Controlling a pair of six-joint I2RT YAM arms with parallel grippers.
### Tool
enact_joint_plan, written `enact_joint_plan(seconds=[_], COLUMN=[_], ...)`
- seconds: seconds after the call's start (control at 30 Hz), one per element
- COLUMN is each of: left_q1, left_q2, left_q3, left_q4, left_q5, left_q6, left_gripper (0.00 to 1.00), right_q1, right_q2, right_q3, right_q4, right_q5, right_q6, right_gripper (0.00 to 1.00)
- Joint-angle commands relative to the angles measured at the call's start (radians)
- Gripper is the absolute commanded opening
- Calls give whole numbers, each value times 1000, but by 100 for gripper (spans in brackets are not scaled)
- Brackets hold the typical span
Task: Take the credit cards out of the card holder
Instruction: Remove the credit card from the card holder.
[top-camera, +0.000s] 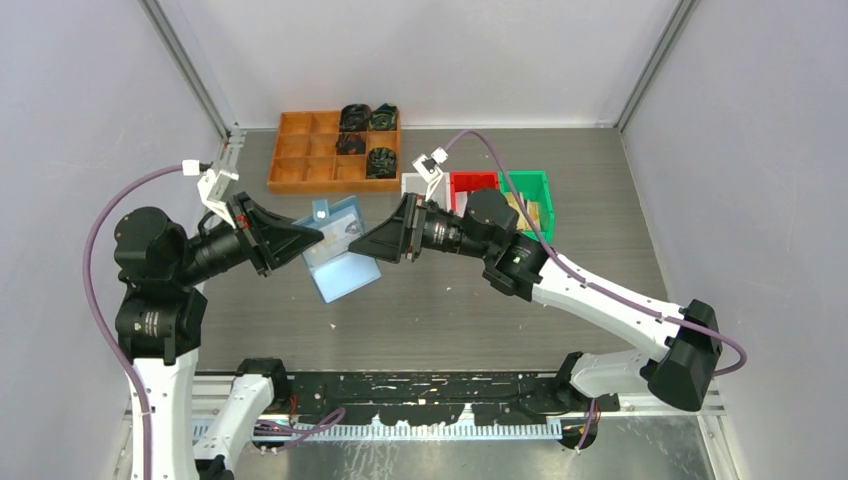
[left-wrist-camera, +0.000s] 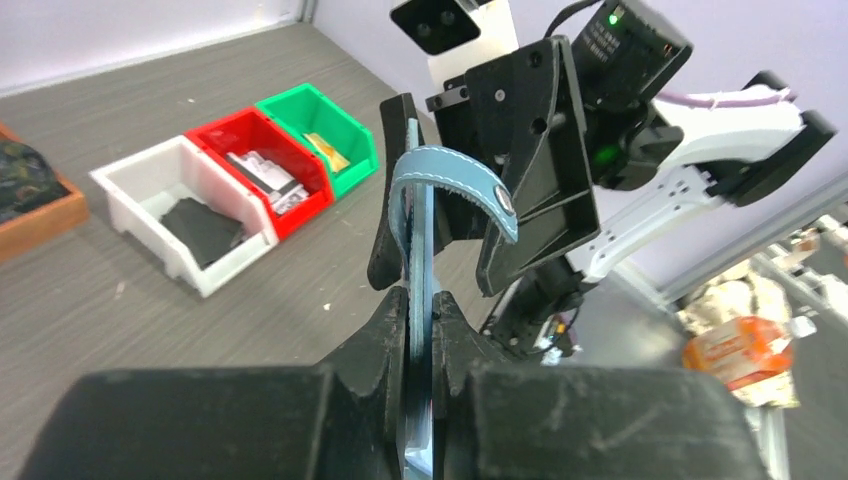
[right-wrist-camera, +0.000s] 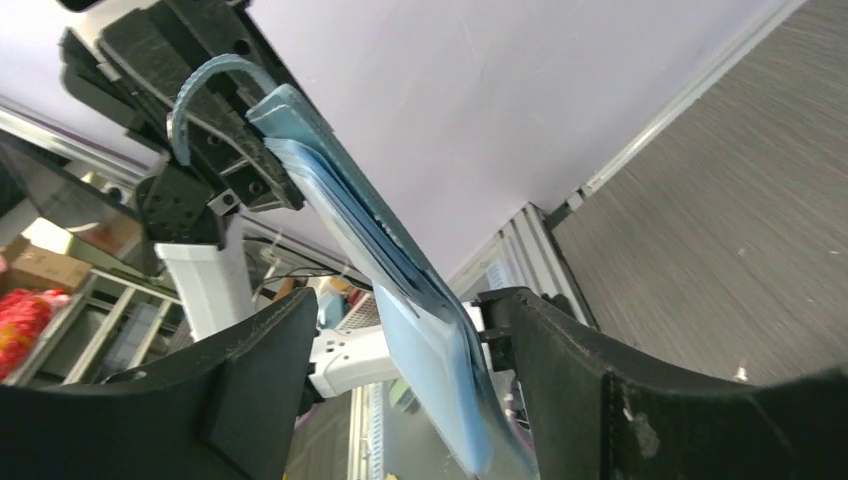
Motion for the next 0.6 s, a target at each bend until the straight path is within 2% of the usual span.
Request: enact_joint_plan(seconds=[0.0,0.1,0.2,0.27,0.33,0.43,0.5,0.57], left_q1=[2,2,2,2,2,2,2,2], left_q2=[18,23,24,24,22,22,24,29], left_q3=[-29,-55,-66,-75,-83,-91,-89,-84], left_q4=[196,253,264,266,266,259,238,212], left_q5=[52,63,68,68,69,71,70,88], left_q6=[-291,-382,-411,-418,-425,-421,-400,-365], left_gripper=[3,3,3,3,4,6,12,22], right_q1=[5,6,5,6,5,6,6,6], right_q2=[13,40,49,51,52,53,44,30], right_q3=[-21,-33,-35,-31,-24,-23,-25,-20], right_q4=[221,325,381,393,394,386,352,283], right_q5=[-41,-60,-66,-68,-74,-100,-110,-118], right_q6=[97,173,202,207,210,212,192,151], right_gripper=[74,70,68,63,52,29,17,10])
